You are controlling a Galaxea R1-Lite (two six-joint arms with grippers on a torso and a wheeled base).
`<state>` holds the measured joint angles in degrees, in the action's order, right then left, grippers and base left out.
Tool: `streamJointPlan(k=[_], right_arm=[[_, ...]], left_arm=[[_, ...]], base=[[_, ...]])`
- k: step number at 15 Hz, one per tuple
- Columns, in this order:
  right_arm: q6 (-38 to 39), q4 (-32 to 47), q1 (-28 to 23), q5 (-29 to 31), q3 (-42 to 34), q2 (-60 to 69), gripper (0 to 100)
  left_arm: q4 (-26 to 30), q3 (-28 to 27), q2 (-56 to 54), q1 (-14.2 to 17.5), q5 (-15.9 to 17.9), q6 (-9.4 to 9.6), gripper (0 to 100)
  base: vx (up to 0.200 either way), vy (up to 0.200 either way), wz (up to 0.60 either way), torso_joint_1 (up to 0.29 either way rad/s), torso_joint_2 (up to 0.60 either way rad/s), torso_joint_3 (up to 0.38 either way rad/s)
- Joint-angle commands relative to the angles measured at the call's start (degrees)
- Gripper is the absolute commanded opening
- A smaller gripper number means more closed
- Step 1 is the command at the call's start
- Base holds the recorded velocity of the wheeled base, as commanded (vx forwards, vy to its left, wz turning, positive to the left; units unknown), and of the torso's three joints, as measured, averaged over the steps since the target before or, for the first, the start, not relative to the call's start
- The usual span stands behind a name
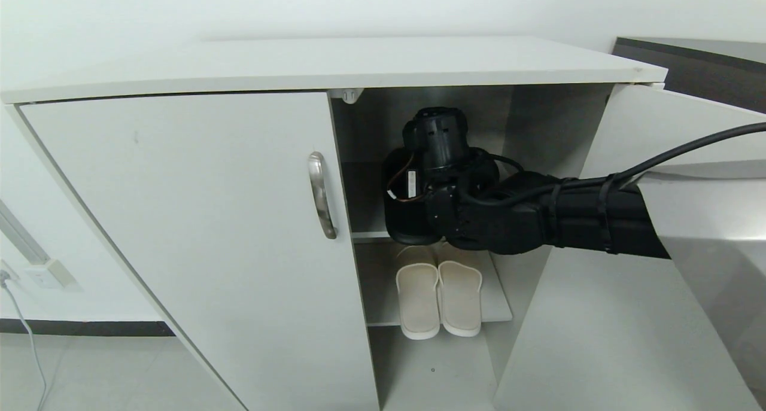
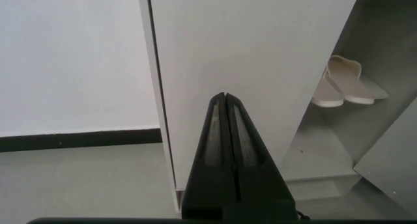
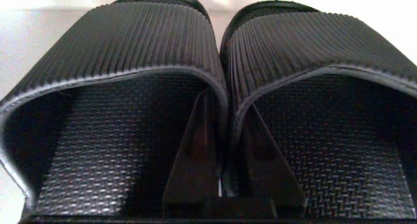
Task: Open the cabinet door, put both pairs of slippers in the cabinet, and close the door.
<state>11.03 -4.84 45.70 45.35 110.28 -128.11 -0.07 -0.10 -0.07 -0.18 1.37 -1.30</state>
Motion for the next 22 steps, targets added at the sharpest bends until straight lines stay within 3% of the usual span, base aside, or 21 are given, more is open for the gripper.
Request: streamJointPlan(k=[1, 10, 11, 22], right_arm=[[0.0, 0.0, -0.5, 0.0, 1.9, -1.9, 0], [-0.8, 0.2, -2.0, -0.1, 3.5, -3.5, 0], [-0.8, 0.2, -2.0, 0.0, 3.4, -3.5, 100], [-0.5, -0.3, -1.1, 0.1, -2.3, 0.1, 100]], left_arm=[[0.0, 0.0, 0.1, 0.0, 0.0, -0.01, 0], [0.0, 0.0, 0.1, 0.0, -0.8, -0.10, 0], [0.0, 0.0, 0.1, 0.0, -0.8, -0.10, 0], [0.0, 0.0, 0.1, 0.0, -0.8, -0.10, 0]], base=[[0.000, 0.000, 0.00, 0.000, 0.00, 0.000], [0.000, 0.000, 0.00, 0.000, 0.00, 0.000], [0.000, 0.000, 0.00, 0.000, 0.00, 0.000], [0.000, 0.000, 0.00, 0.000, 0.00, 0.000]])
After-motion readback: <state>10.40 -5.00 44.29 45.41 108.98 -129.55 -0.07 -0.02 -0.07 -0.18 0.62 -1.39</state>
